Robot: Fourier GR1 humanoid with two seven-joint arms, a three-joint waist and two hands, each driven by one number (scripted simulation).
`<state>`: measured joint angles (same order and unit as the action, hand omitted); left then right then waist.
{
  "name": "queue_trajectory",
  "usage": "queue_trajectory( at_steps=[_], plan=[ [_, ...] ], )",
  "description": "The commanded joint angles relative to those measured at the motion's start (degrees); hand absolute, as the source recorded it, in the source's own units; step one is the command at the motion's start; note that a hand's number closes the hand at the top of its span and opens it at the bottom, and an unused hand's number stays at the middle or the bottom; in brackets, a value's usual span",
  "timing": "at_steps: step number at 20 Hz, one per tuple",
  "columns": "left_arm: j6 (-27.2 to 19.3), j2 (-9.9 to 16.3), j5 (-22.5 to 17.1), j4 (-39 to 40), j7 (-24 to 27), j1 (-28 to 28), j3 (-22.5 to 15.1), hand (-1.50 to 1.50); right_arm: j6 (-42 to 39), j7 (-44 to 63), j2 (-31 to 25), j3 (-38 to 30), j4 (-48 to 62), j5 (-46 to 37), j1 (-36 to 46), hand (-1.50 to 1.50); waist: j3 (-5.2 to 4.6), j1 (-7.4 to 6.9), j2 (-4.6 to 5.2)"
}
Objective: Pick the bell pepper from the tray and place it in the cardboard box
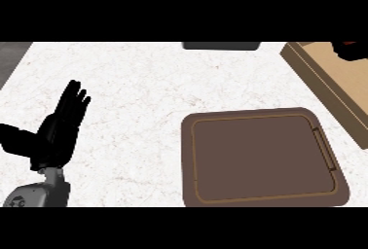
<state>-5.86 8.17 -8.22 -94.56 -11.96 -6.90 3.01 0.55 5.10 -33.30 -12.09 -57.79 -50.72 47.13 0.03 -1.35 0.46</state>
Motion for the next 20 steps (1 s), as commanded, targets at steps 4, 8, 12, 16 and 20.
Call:
queue_trajectory(
  at_steps=[4, 8, 12, 16, 20],
  plan=[
    [-2.07, -2.25, 2.51, 0.93, 0.07, -2.67, -2.38, 0.00, 3.78, -7.33, -4.77, 3.24, 19.78, -8.01, 3.44, 1.50, 0.04, -1.39, 0.79],
    [-0.63, -1.75, 1.82, 0.58, 0.82, -0.75, -2.28, 0.00, -3.73, -4.42, -5.35, 7.00, 26.79, -11.86, 2.66, -1.50, 0.02, -1.79, 0.78],
    [-0.81, -1.58, 1.35, -0.42, -0.85, -2.37, -1.94, 0.00, -3.14, -12.26, -7.67, 3.10, 36.72, -9.24, 7.52, -1.50, 0.13, -1.84, 0.70],
    [-0.39, -1.86, 1.15, 1.05, 0.62, -1.68, -1.63, 0.00, 8.76, -17.01, -5.13, -2.59, 35.49, -4.31, 6.88, -1.50, 0.22, -1.63, 0.90],
    [-0.96, -0.64, 0.64, -1.05, -2.24, -2.99, -0.48, 0.00, 15.24, -25.08, -4.32, -9.29, 32.85, 2.92, 7.42, -1.50, 0.35, -1.24, 0.49]
  ],
)
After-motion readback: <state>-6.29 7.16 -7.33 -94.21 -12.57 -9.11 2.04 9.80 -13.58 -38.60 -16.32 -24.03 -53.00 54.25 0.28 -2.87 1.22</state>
